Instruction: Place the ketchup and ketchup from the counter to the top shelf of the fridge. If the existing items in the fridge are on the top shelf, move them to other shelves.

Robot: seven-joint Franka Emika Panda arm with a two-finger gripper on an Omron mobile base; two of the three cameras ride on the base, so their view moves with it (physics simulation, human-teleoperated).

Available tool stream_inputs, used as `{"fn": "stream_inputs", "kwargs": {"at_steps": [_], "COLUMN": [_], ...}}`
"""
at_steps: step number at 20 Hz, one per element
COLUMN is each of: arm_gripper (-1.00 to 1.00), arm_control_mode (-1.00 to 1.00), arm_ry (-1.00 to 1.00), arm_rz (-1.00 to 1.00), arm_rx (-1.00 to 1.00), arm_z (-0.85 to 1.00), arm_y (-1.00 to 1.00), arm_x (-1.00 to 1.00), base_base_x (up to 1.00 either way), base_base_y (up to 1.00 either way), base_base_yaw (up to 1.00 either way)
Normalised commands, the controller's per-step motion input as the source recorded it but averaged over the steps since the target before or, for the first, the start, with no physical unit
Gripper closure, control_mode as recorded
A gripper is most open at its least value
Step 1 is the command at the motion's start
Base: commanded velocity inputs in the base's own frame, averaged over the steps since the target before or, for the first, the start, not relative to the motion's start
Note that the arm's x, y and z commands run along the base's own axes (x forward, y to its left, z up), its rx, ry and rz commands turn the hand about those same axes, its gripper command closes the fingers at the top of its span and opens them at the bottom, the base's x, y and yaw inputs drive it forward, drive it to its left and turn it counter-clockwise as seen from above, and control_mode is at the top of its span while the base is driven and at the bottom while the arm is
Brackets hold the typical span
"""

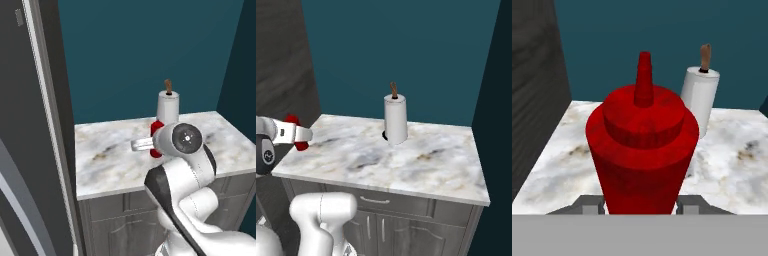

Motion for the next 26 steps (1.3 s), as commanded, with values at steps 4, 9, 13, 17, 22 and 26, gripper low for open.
{"fn": "stream_inputs", "kwargs": {"at_steps": [4, 9, 13, 17, 22, 26], "arm_gripper": [1.00, 1.00, 1.00, 1.00, 1.00, 1.00], "arm_control_mode": [-1.00, -1.00, -1.00, -1.00, 1.00, 1.00], "arm_ry": [0.04, 0.03, 0.02, 0.00, 0.00, 0.00], "arm_rz": [0.00, 0.02, 0.01, -0.04, 0.00, 0.00], "arm_rx": [0.01, 0.09, 0.16, 0.01, 0.01, 0.00], "arm_z": [0.84, 0.42, 0.07, 0.00, 0.00, 0.00], "arm_y": [-0.14, -0.37, -0.42, -0.10, -0.05, 0.00], "arm_x": [-1.00, -0.91, -0.76, -0.61, -0.20, 0.00], "base_base_x": [0.00, 0.00, 0.00, 0.00, -0.80, -1.00], "base_base_y": [0.00, 0.00, 0.00, 0.00, -0.08, 0.00], "base_base_yaw": [0.00, 0.00, 0.00, 0.00, 0.00, 0.09]}}
